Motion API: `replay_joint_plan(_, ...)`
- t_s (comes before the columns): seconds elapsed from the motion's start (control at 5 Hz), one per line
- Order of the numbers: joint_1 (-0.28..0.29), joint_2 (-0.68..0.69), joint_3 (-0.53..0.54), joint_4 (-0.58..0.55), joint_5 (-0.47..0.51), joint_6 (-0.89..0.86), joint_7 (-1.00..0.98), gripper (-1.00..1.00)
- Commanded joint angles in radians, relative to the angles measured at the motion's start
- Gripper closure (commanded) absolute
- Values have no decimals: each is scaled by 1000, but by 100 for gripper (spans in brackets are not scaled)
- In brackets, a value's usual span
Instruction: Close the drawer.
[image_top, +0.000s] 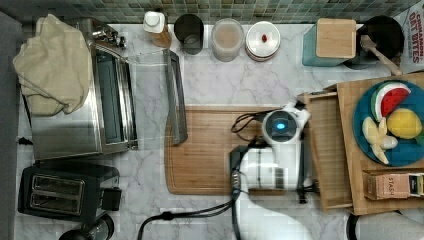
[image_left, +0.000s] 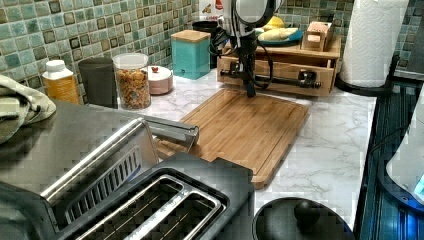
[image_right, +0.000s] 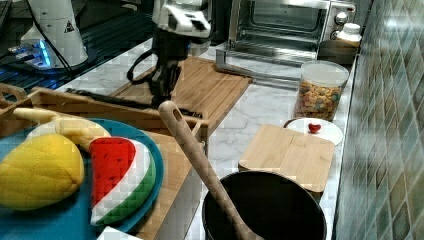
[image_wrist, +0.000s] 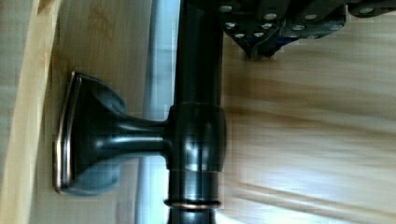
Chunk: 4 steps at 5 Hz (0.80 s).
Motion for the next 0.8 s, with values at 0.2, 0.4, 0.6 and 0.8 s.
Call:
replay_joint_plan(0.2, -238, 87, -145, 295, 43, 31, -220, 100)
replay_joint_plan(0.4, -219, 90, -165, 295, 56, 32, -228, 100)
replay_joint_plan(0.6, -201, 92, -184, 294, 68, 34, -237, 100)
replay_joint_plan(0.8, -197, 93, -188, 294, 71, 34, -239, 100)
